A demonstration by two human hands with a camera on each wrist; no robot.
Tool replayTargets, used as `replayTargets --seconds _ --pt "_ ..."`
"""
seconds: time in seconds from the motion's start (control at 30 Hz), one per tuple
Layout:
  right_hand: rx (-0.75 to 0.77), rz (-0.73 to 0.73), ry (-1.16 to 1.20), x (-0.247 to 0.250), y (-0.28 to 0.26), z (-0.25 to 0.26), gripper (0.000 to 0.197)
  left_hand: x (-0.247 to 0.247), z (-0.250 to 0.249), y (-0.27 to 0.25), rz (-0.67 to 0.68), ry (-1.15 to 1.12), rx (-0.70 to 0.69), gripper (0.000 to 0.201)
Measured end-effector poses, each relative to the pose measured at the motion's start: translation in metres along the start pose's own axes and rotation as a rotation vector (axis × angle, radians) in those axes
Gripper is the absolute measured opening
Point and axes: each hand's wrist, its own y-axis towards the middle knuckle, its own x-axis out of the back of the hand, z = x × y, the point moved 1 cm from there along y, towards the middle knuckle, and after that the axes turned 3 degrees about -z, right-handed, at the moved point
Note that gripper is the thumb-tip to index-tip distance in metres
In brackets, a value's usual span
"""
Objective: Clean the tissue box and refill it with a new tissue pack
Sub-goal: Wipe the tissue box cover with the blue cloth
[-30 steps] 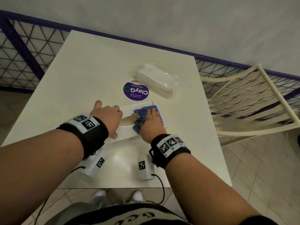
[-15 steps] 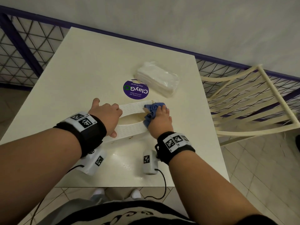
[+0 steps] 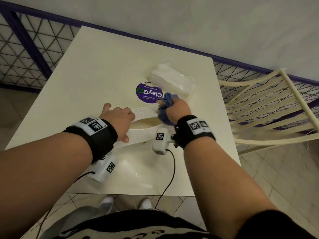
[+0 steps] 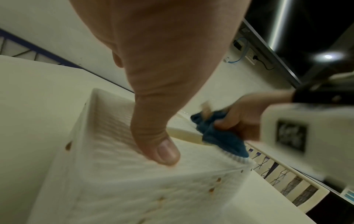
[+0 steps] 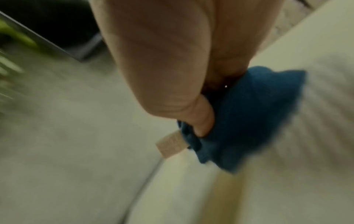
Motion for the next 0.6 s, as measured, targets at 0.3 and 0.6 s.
replayTargets --seconds 0.3,0.6 --pt "0.205 0.199 -0.316 -0.06 -0.009 0.036 0.075 0.002 0.001 -0.004 0.027 0.02 0.001 0.079" --pt "-0.073 0.073 -0.268 -0.062 0.015 0.031 0.068 -0.001 0.003 -0.005 0.031 0.004 0.0 0.081"
